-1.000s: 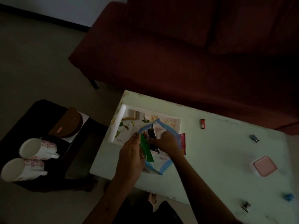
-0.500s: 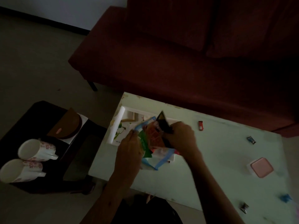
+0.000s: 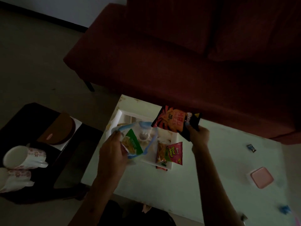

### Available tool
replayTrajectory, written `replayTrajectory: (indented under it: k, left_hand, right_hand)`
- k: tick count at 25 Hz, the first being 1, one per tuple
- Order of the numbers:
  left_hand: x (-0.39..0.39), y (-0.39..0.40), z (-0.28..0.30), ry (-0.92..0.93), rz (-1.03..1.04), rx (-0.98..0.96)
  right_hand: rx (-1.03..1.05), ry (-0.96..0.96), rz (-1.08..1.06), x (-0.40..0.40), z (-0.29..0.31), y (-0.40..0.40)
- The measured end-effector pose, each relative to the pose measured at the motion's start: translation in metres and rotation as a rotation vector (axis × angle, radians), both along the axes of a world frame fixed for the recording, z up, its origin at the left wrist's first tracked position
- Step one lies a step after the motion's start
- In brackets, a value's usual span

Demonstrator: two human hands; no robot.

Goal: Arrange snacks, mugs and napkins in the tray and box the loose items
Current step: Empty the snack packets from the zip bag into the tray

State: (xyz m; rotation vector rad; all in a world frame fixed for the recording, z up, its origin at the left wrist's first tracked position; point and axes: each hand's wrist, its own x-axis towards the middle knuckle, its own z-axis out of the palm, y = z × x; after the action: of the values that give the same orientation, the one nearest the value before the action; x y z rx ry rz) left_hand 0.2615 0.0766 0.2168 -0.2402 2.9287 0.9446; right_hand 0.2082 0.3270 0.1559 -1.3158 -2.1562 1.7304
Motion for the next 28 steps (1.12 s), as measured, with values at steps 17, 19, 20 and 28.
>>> replayTrajectory:
  k: [17, 19, 20, 28]
  left_hand:
    - [-0.007, -0.012, -0.004, 0.085, 0.084, 0.001]
    - [-0.004, -0.011, -0.003, 0.083, 0.068, 0.013]
    - [-0.002, -0.010, -0.003, 0.084, 0.055, 0.019]
    - [0.013, -0.006, -0.008, 0.005, -0.023, 0.047]
  right_hand:
    - [0.253, -0.522, 0.284, -0.047, -0.126, 0.016]
    - [0.255, -0.529, 0.285, -0.040, -0.126, 0.020]
    - [0.256, -0.539, 0.284, -0.037, -0.125, 0.022]
    - [0.197, 0.258, 0.121, -0.004, 0.010, -0.036]
